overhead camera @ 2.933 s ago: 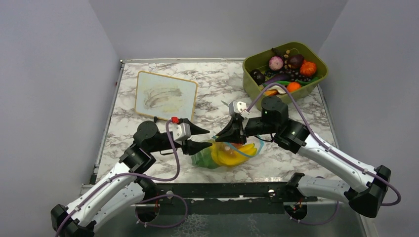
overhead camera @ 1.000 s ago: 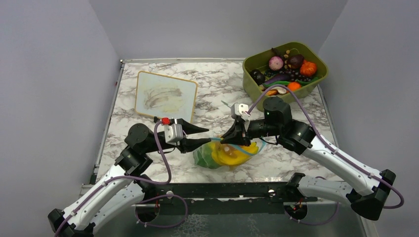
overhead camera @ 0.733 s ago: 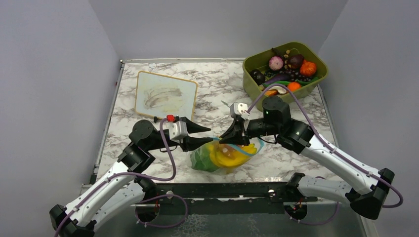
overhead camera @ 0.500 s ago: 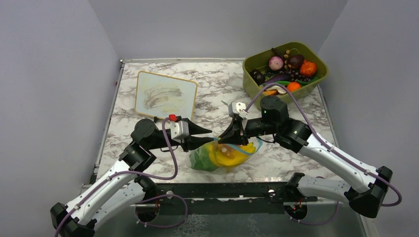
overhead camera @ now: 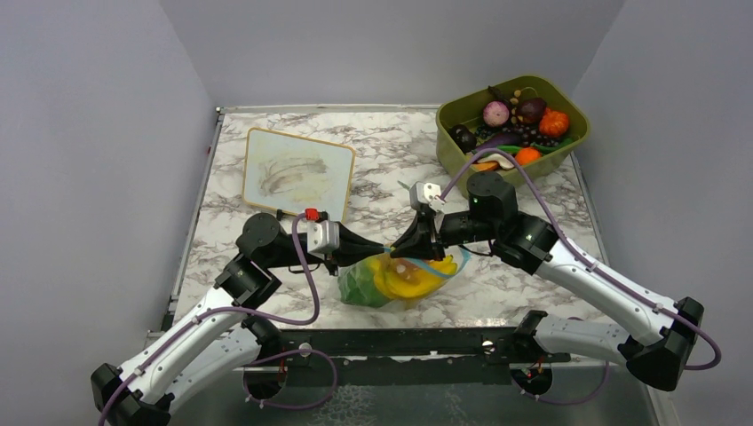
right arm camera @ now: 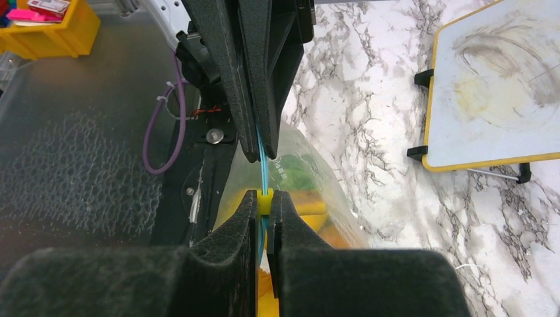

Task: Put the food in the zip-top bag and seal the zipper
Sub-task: Zip the zipper food storage bag at the center of the board.

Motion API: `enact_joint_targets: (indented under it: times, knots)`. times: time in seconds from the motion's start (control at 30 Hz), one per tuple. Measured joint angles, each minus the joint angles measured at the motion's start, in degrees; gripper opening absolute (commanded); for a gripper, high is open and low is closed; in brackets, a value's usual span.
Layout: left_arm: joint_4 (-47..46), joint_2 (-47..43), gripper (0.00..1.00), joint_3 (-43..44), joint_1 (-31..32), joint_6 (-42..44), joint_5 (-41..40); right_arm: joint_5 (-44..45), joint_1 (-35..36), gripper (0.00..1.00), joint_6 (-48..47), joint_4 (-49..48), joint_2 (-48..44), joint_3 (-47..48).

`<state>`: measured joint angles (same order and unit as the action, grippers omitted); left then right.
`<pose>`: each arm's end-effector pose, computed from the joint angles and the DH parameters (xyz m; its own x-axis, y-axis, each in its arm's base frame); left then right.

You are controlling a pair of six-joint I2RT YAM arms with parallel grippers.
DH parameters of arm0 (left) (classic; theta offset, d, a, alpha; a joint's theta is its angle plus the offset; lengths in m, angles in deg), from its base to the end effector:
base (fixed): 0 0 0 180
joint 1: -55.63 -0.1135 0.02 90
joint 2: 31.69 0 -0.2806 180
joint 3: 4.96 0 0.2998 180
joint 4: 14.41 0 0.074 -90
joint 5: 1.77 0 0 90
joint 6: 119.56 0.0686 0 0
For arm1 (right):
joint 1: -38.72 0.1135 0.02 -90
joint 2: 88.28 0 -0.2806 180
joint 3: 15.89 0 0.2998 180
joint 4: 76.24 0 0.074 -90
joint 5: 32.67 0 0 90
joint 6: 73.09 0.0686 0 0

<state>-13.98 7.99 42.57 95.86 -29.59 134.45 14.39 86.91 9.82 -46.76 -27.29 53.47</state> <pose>0.1371 -0.1809 0.3493 0.0981 -0.0834 -0.9917 0.9935 0.0658 0.0927 0.1628 0.2521 0.3578 -0.1186 -0.2682 -0.9560 -0.9916 -0.0189 0.1283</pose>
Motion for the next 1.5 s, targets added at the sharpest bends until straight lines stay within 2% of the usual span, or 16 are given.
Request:
enact_joint_targets:
  times: [0.37, 1.5]
  knots:
    - [0.7, -1.6, 0.0, 0.0, 0.0, 0.9, -1.3, -0.2, 0.0, 0.01, 1.9, -2.6, -0.1, -1.0]
    - [16.5, -4.5, 0.0, 5.7, 0.6, 13.5, -10.3, 2.9, 0.1, 0.01, 2.3, -4.5, -1.1, -2.7]
